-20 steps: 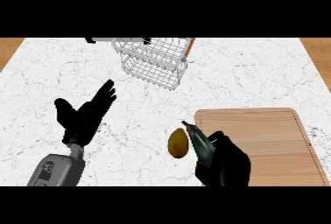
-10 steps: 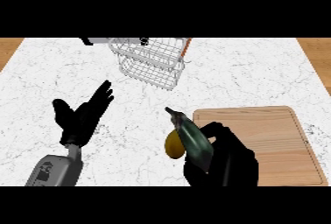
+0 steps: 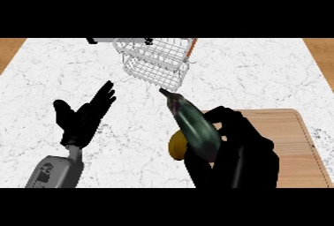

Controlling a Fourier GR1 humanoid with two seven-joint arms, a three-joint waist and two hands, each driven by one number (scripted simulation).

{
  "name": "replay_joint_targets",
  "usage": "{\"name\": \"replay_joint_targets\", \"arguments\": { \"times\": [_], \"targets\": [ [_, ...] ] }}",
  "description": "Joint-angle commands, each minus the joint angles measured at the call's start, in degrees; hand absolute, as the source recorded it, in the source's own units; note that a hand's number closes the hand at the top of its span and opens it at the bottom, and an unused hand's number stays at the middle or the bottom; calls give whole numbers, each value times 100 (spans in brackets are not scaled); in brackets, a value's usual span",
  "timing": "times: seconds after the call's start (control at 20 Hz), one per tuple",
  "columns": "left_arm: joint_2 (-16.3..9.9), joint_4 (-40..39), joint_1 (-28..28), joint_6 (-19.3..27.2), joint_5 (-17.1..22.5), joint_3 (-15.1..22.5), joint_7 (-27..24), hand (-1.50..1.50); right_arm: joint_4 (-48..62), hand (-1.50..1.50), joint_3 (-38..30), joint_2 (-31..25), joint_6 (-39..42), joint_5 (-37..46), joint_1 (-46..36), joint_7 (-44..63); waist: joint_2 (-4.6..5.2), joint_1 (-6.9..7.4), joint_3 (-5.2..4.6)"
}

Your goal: Pick the eggplant from the cutting board and place it in the tiered basket

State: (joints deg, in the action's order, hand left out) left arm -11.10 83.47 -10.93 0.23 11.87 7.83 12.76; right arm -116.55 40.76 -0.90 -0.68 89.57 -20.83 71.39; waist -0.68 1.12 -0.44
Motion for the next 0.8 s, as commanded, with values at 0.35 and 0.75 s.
{"name": "replay_joint_targets", "arguments": {
  "times": [0.35, 0.75],
  "targets": [
    [84, -23, -150, -97, -18, 117, 2, 0, 918, 150, -1364, 86, 1170, -850, -2089, 1310, 69, 278, 1],
    [156, 64, -123, -105, -71, 222, -24, 0, 2573, 150, -2859, 87, 887, -1389, -3805, 1252, 105, 475, 16]
  ]
}}
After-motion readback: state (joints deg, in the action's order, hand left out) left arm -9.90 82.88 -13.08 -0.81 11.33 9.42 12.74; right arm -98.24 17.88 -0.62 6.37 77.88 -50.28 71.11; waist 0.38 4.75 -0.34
